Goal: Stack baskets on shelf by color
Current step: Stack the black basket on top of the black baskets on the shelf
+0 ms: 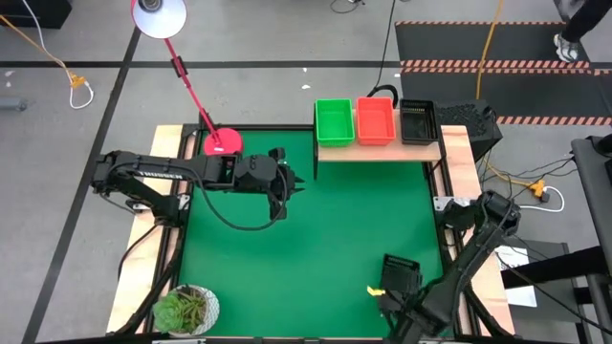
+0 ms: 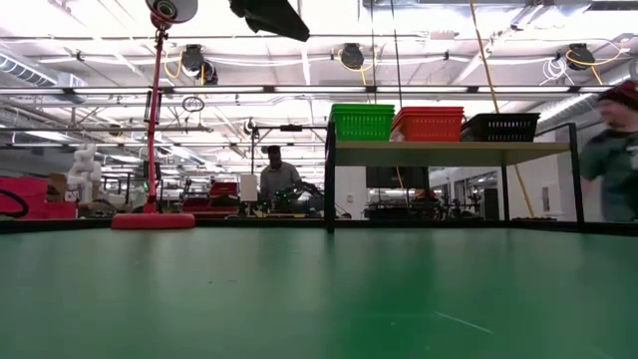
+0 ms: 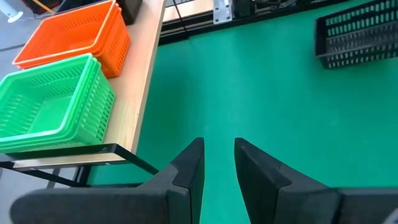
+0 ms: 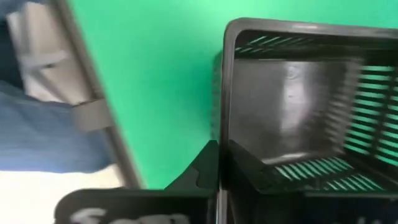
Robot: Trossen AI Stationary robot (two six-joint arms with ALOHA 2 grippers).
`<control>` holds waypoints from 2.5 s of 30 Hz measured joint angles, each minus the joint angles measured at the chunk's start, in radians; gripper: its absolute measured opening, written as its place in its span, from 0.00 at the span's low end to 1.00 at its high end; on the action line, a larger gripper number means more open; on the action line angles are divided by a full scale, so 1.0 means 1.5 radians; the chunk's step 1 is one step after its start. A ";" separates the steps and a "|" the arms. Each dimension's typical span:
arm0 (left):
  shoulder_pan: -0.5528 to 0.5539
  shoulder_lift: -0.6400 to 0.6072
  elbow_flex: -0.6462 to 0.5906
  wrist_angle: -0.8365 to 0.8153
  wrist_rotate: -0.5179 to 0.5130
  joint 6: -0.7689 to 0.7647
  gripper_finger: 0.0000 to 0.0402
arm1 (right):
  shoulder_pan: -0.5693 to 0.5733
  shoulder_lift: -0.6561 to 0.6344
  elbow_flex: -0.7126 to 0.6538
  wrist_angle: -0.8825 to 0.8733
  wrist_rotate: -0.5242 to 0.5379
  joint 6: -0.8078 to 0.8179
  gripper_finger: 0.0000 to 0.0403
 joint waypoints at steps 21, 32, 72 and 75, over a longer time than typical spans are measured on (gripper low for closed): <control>0.004 0.000 0.000 -0.112 0.000 -0.013 0.22 | -0.226 -0.232 0.156 -0.297 0.291 -0.506 0.01; 0.004 0.000 0.000 -0.108 0.000 -0.013 0.22 | -0.405 -0.443 0.156 -0.296 0.346 -0.803 0.01; 0.004 0.000 0.000 -0.079 0.000 0.005 0.22 | -1.081 -0.395 0.154 -0.278 0.153 -1.308 0.02; 0.004 0.000 0.000 -0.079 0.000 0.005 0.22 | -1.094 -0.396 0.138 -0.278 0.146 -1.308 0.02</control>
